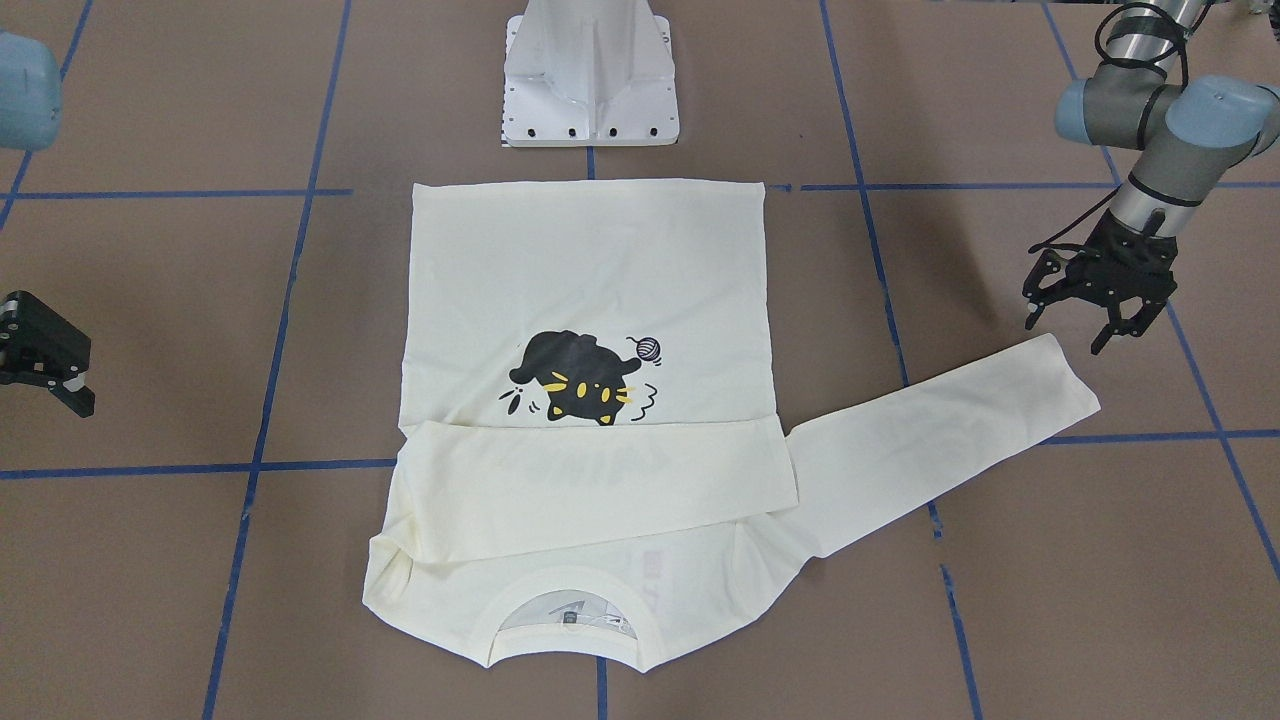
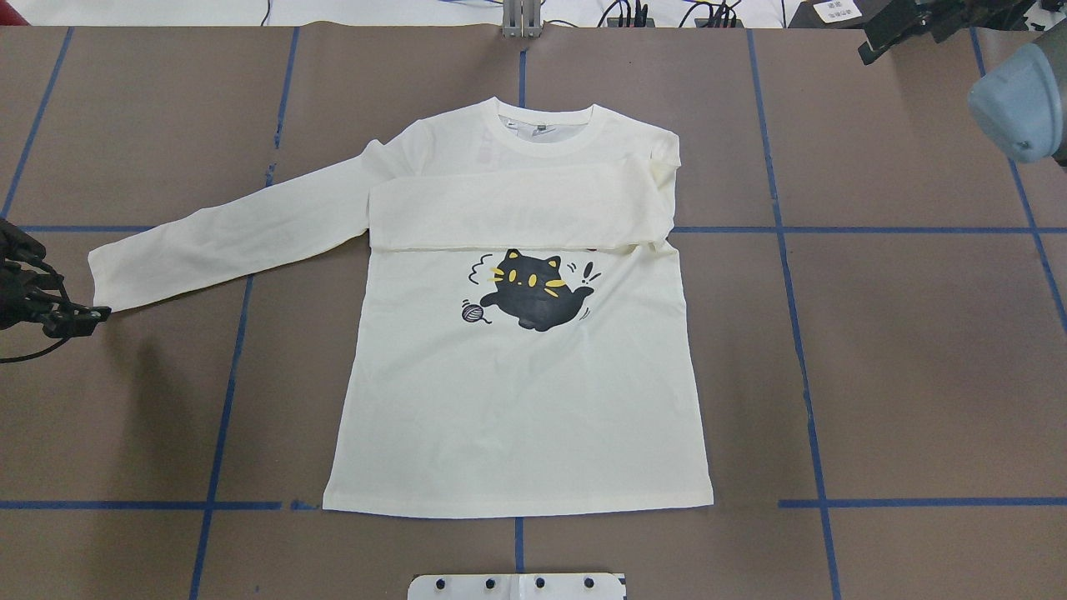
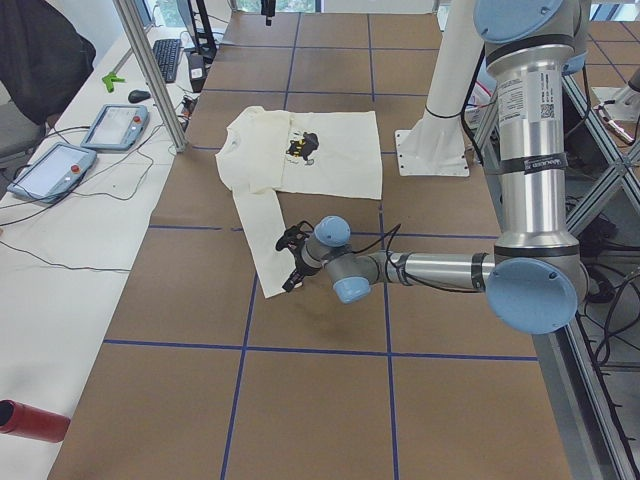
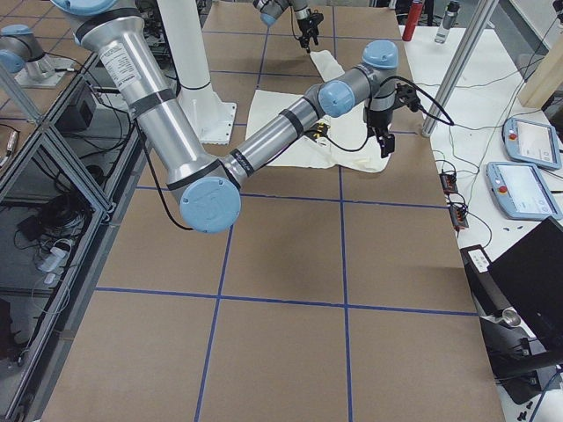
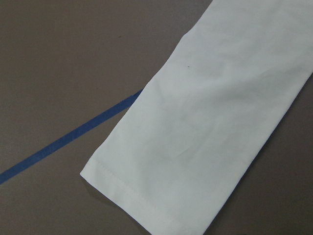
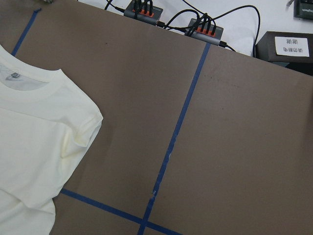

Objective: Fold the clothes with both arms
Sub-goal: 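Grasp the cuff of the remaining sleeve with the left gripper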

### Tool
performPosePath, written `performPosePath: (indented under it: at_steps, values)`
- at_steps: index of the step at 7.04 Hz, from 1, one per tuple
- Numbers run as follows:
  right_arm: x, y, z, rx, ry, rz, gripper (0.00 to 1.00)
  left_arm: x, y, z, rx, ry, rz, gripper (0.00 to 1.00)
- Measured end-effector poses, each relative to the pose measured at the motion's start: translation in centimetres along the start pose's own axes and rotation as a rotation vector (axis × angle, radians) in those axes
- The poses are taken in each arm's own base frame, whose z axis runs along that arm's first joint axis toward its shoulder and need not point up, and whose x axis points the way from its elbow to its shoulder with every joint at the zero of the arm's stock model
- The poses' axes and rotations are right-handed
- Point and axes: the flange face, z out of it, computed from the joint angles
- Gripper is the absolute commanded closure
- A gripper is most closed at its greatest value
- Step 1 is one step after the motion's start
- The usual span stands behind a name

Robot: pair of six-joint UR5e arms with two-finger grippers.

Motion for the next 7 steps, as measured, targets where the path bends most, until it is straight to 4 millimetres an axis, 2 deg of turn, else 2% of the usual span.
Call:
performPosePath:
  at_steps: [1, 3, 7]
  values:
    - [0.03, 0.02, 0.02, -0.001, 0.001, 0.002, 0.00, -0.05, -0.36, 0.79, -0.003, -0.001, 0.001, 0.23]
    - [0.08, 0.03, 0.07, -0.002, 0.001, 0.003, 0.00, -0.05, -0.58, 1.23, -0.004, 0.000, 0.006, 0.29]
    - [0.12, 0.02, 0.20, -0.003, 0.003, 0.005, 0.00, -0.24, 0.03, 1.04, -0.005, 0.001, 0.008, 0.28]
